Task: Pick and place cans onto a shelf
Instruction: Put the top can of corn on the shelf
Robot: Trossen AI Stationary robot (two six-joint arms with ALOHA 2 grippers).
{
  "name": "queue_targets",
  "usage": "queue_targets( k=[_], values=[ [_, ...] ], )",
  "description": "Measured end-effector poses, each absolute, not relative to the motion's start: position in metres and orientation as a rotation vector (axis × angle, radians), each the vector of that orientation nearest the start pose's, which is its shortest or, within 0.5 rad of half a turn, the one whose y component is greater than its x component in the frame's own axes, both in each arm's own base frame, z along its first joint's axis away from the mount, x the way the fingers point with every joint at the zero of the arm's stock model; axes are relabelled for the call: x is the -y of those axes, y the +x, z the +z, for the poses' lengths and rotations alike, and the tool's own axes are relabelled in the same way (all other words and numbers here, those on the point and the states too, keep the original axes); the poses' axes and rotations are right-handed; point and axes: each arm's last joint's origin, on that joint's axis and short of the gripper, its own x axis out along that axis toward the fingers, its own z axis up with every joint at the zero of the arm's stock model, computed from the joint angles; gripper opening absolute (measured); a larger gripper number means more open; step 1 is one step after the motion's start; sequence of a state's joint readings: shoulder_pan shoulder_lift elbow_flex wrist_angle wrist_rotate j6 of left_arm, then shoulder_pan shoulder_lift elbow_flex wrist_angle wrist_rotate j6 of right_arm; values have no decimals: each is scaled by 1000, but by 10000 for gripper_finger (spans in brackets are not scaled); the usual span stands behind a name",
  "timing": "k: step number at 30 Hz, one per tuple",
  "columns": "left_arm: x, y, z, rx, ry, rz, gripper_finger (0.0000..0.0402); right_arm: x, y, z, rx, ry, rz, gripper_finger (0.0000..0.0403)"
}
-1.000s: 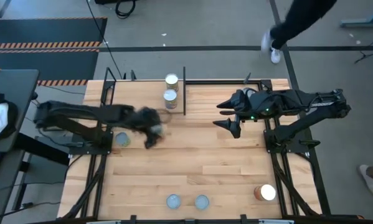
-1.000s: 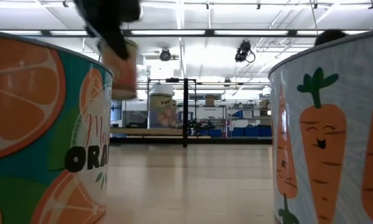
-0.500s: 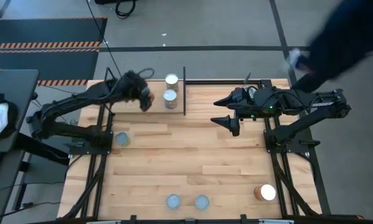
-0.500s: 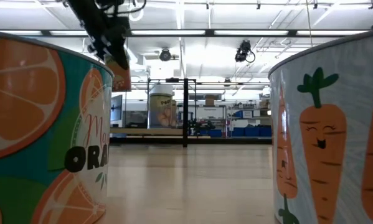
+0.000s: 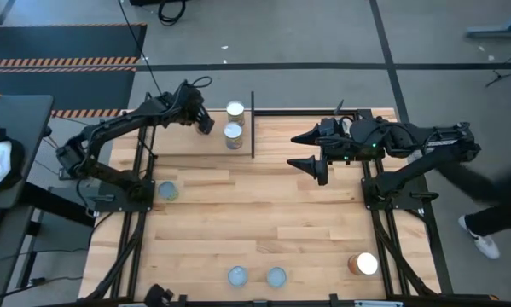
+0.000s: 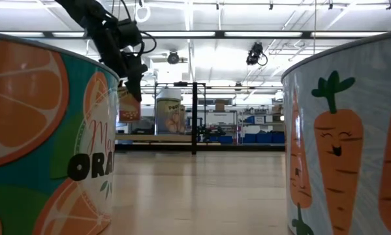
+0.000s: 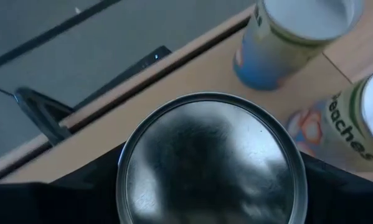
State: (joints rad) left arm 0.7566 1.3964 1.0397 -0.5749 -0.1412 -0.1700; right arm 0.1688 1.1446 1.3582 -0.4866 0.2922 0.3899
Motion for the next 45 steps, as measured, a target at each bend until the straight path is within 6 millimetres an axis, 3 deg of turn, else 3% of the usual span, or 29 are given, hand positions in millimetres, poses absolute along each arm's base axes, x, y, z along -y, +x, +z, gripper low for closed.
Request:
queue_targets(
  k=[7,14,23,35,45],
  values=[
    [-202,199,258,-786,-526,993,335,-30,228,429,-238,324,-173,375],
    [-187,207,255,-842,-520,938,307,-30,228,429,-238,324,-173,375],
    [-170,219,254,-887,-489,866,314,-30,228,429,-238,324,-173,375],
    [-171,227,241,-837,-730,927,316,-30,228,429,-238,324,-173,375],
    [-173,234,231,-868,-696,948,318,-30,228,429,-239,325,-172,375]
  ],
)
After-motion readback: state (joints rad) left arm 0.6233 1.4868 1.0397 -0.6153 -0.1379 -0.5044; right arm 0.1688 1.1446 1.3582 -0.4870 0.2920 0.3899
